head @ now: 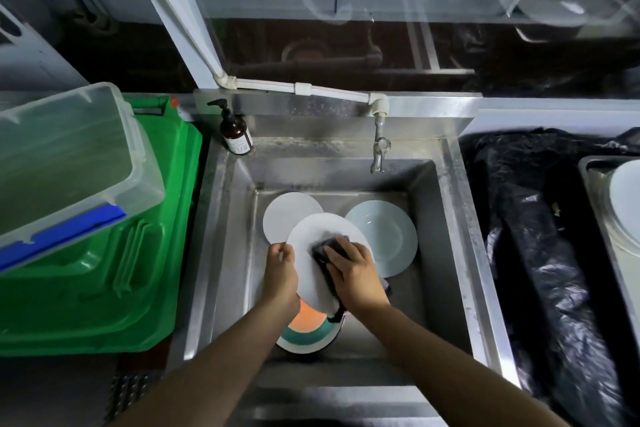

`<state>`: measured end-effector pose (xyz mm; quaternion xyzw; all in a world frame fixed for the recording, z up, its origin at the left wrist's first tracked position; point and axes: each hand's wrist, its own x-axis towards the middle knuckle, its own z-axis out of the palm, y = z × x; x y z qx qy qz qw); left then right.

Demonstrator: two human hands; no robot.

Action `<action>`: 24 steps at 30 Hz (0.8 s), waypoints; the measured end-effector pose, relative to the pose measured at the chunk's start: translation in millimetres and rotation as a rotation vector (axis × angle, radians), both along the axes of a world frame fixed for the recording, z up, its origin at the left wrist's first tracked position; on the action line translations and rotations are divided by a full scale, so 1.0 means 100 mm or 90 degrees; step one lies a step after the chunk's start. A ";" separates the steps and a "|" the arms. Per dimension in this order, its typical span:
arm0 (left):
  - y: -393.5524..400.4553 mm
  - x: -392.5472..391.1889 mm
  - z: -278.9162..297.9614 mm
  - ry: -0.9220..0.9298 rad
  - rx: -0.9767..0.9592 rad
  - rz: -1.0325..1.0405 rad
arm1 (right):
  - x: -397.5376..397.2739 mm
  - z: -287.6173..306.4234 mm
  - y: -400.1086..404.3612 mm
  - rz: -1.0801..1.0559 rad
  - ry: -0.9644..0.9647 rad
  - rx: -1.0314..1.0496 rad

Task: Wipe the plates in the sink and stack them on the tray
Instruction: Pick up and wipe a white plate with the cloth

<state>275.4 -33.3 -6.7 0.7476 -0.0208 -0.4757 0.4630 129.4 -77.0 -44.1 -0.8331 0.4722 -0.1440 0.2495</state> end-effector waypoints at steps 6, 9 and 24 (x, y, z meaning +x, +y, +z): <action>0.07 -0.08 0.08 -0.022 -0.030 -0.035 | -0.05 0.02 -0.33 -0.032 0.044 0.033; -0.04 0.04 0.07 -0.022 -0.037 0.034 | -0.15 -0.02 -0.10 -0.029 0.064 0.012; 0.07 0.06 -0.07 -0.001 -0.018 0.040 | -0.23 -0.03 -0.16 -0.030 0.109 0.020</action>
